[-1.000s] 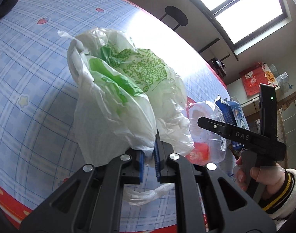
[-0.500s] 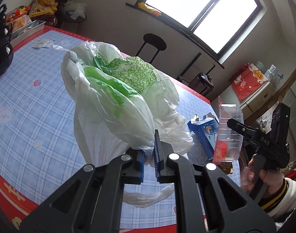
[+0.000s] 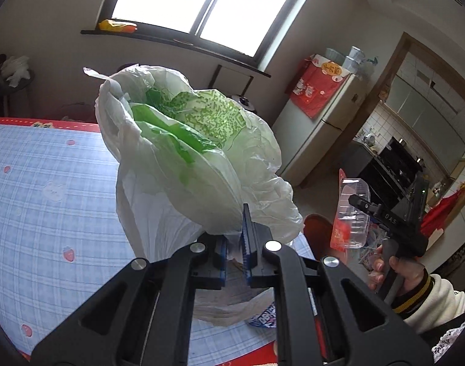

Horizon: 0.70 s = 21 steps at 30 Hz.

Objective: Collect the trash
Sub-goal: 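Carry the food tray and greens bag over the terracotta bin with both tools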

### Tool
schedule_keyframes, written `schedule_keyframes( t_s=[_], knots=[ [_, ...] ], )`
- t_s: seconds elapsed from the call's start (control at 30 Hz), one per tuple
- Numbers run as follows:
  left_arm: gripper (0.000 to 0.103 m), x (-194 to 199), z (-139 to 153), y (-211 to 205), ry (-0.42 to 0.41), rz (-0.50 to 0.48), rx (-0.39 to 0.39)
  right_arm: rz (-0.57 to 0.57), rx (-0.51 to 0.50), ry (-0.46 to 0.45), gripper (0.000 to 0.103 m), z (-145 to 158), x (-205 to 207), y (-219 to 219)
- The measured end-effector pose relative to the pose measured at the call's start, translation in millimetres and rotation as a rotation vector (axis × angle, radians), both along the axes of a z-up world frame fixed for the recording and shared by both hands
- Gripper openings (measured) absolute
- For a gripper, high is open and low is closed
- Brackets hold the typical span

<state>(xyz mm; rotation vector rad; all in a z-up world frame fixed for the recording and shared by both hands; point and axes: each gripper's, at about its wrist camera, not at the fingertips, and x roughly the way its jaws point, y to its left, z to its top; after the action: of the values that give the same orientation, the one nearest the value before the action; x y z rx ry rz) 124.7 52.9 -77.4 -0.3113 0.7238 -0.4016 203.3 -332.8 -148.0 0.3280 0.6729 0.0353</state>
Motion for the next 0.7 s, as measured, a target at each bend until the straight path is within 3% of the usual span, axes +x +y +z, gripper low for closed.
schedule_keyframes(
  t_s=[0.33, 0.53, 0.7],
  knots=[
    [0.012, 65, -25, -222, 0.061, -0.305, 0.07, -0.264, 0.091, 0.04, 0.094, -41, -40, -193],
    [0.012, 102, -67, -355, 0.121, -0.457, 0.132, -0.342, 0.097, 0.047, 0.094, -53, -64, -259],
    [0.012, 128, -116, -442, 0.194, -0.546, 0.16, -0.382, 0.094, 0.082, 0.094, -67, -77, -300]
  ],
)
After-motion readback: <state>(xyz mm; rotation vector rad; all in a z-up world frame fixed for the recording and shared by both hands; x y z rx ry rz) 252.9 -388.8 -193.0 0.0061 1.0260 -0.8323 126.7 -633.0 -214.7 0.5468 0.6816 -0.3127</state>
